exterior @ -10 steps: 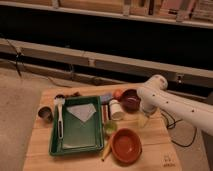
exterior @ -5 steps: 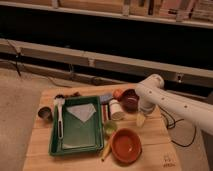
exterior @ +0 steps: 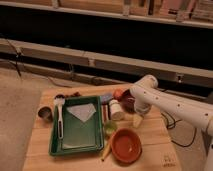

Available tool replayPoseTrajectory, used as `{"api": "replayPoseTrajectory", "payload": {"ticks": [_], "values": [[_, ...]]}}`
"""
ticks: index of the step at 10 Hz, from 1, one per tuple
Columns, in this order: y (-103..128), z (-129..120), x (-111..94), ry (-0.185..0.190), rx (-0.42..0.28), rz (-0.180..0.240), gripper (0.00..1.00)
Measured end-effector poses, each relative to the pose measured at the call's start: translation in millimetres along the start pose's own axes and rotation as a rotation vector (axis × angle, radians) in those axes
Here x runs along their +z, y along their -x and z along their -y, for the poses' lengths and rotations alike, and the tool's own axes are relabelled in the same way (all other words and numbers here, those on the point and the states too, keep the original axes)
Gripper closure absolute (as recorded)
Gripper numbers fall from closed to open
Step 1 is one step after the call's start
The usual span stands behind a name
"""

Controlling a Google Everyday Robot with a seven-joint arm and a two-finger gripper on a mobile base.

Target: Place pepper in tray

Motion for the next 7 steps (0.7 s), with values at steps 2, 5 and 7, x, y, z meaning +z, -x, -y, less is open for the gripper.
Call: {"api": "replayPoseTrajectory", "payload": {"ticks": [2, 5, 7], "values": [[11.2, -2.1, 8.6, 0.002, -0.009, -0.022, 0.20], [31.6, -14.2, 16.4, -0.002, -0.034, -0.041, 0.20], [38.0, -25.0, 17.2, -0.010, -0.057, -0.044, 0.20]]}}
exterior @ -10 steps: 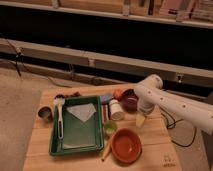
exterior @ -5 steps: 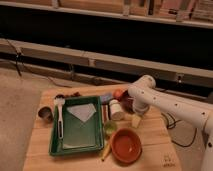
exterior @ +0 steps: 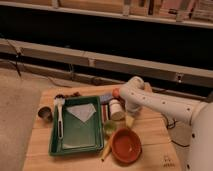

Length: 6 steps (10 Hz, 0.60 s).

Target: Place pepper in tray

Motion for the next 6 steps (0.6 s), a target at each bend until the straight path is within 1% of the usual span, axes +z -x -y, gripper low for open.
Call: {"api": "replayPoseTrajectory", "payload": {"ticks": [4, 6], "values": [[-0.6, -22.6, -12.1, -0.034, -0.038, 0.013, 0.20], [-3.8, -30.7, -15.3, -0.045, -0.053, 0.011, 0.20]]}}
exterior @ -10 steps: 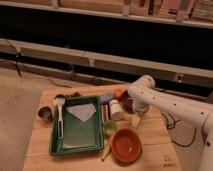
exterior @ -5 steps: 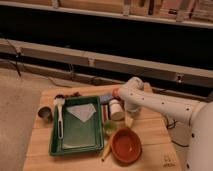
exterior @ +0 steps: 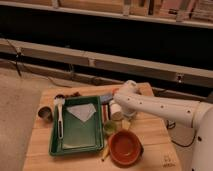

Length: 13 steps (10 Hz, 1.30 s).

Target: Place pepper in tray

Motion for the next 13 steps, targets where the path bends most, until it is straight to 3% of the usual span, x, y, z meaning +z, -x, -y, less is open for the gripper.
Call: {"api": "replayPoseTrajectory", "payload": {"ticks": [3, 9, 10, 13], "values": [[-5.2, -7.7, -0.6, 0.004, -0.007, -0.002, 0.20], [-7.8, -13.2, 17.8, 0.059, 0.005, -0.019, 0.21], [-7.9, -14.3, 19.8, 0.064, 0.004, -0.023, 0.25], [-6.0, -16.1, 22.9, 0.073, 0.003, -0.031, 0.54]]}}
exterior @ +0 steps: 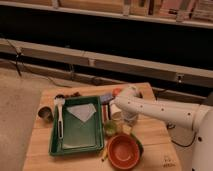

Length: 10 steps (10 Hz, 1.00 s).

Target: Place pepper in tray

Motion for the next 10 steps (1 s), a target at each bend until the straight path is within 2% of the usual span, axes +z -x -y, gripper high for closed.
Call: {"api": "replayPoseTrajectory", "payload": {"ticks": [4, 5, 7, 10], "values": [[0.1, -0.2, 2.1, 0.009, -0.004, -0.006, 0.93], [-0.1, -0.5, 2.4, 0.012, -0.006, -0.006, 0.99], [-0.5, 0.6, -0.6, 0.005, -0.006, 0.007, 1.00], [-6.6, 12.9, -35.8, -0.067, -0.004, 0.058, 1.00]]}}
